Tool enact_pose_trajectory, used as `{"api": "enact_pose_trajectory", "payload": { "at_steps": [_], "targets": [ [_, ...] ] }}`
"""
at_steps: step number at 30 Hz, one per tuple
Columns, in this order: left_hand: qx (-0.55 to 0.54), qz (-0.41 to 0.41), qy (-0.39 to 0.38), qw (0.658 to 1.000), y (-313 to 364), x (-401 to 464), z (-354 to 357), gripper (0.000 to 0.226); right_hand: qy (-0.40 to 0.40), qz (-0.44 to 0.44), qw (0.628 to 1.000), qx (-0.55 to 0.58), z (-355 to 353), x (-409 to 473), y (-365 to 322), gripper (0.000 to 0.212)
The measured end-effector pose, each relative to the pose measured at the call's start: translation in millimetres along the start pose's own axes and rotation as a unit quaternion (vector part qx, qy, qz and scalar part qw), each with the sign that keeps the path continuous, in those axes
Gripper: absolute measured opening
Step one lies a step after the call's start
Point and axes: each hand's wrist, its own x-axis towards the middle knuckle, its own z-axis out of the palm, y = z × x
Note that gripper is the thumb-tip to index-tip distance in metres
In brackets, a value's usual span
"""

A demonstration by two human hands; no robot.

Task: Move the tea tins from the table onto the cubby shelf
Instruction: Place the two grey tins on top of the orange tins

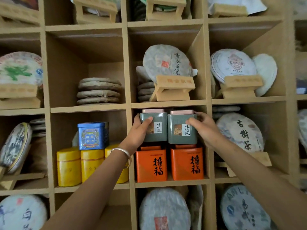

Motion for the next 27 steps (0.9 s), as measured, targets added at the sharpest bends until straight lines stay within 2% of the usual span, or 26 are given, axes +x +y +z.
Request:
{"api": "enact_pose_trajectory", "payload": {
  "at_steps": [7,11,15,18,23,27],
  "targets": [
    [-0.023,-0.014,0.032,0.999,-5,7,7,0.047,-0.012,0.019,1.000,0.016,3,18,16,0.061],
    [-0.029,-0.028,0.039,0.998,-15,12,9,0.050,-0.040,0.054,0.997,0.029,2,14,20,0.082],
    [-0.035,-0.044,0.048,0.997,-22,14,13,0.050,-0.032,0.057,0.998,0.005,3,13,18,0.084],
    [-0.042,-0.051,0.043,0.997,-23,13,16,0.049,-0.030,0.064,0.997,-0.009,3,12,16,0.078],
    [-0.024,-0.036,0.028,0.999,-20,12,20,0.050,-0.011,0.061,0.998,-0.028,5,9,15,0.039],
    [-0.030,-0.032,0.023,0.999,-18,11,19,0.064,0.004,0.055,0.998,-0.029,7,7,15,0.032]
  ]
}}
